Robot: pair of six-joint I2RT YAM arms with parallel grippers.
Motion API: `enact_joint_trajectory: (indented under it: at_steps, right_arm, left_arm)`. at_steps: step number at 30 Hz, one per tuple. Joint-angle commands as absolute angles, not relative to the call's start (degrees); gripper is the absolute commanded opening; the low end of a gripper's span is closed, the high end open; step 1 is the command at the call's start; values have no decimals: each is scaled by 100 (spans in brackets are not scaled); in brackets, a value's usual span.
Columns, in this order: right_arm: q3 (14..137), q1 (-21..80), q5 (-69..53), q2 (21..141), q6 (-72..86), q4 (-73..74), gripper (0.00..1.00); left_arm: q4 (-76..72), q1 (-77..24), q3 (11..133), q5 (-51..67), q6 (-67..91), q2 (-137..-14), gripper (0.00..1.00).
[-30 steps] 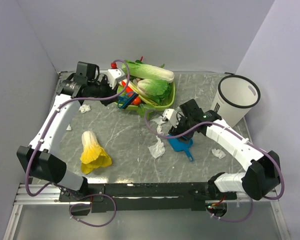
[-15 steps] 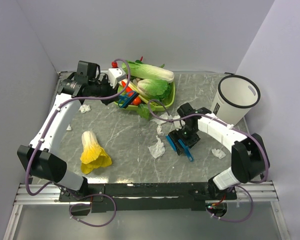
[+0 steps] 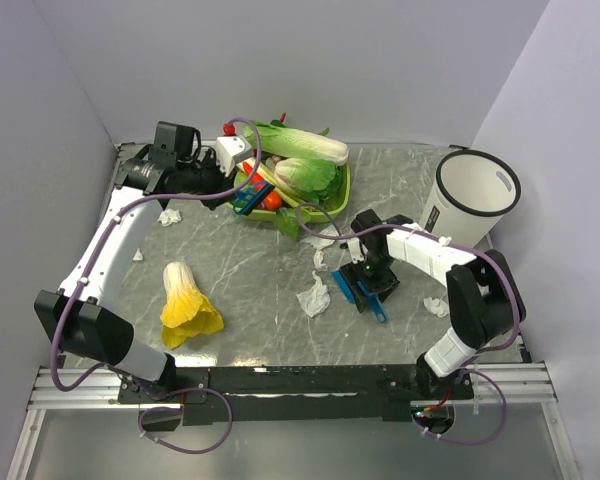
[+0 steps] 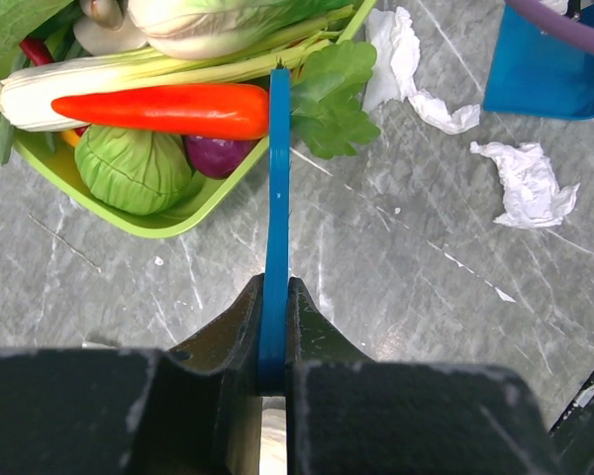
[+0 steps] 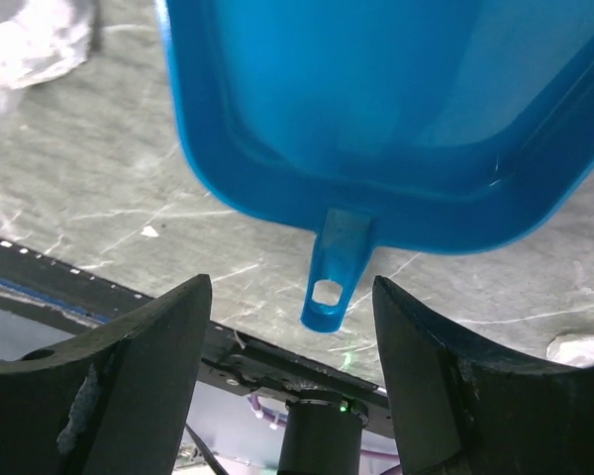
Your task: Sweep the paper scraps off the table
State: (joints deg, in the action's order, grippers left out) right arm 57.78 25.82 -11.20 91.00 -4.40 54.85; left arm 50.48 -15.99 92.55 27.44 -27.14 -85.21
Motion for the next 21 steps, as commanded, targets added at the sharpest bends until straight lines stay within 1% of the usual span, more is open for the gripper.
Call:
enact_joint_trajectory:
  at_steps: [1, 5, 7, 12, 13, 18, 21]
  right_arm:
    - [5695, 2540, -888, 9149, -316, 5335, 74]
    - [5511, 2531, -782, 9211, -334, 5125, 73]
    - [5476, 2523, -782, 9281, -378, 5062, 71]
    - [5449, 2540, -642, 9360, -685, 5044, 63]
    - [5475, 2531, -685, 9430, -746, 5054, 58]
    - [5712, 2540, -668, 9422, -1184, 5045, 47]
    - [5879, 2540, -282, 9395, -1510, 4817, 46]
  left_arm:
    - [4975, -1626, 9290, 2689, -2795, -8279, 1]
    - [4983, -1626, 9246, 2760, -2839, -8306, 1]
    - [4966, -1635, 9255, 2760, -2830, -8341, 1]
    - [4948, -1626, 9281, 2821, -2839, -8385, 1]
    - [4931, -1626, 9273, 2813, -2848, -8385, 1]
    - [4887, -1626, 9264, 2856, -2830, -8402, 1]
    - [4852, -1626, 9255, 2927, -2786, -8429, 1]
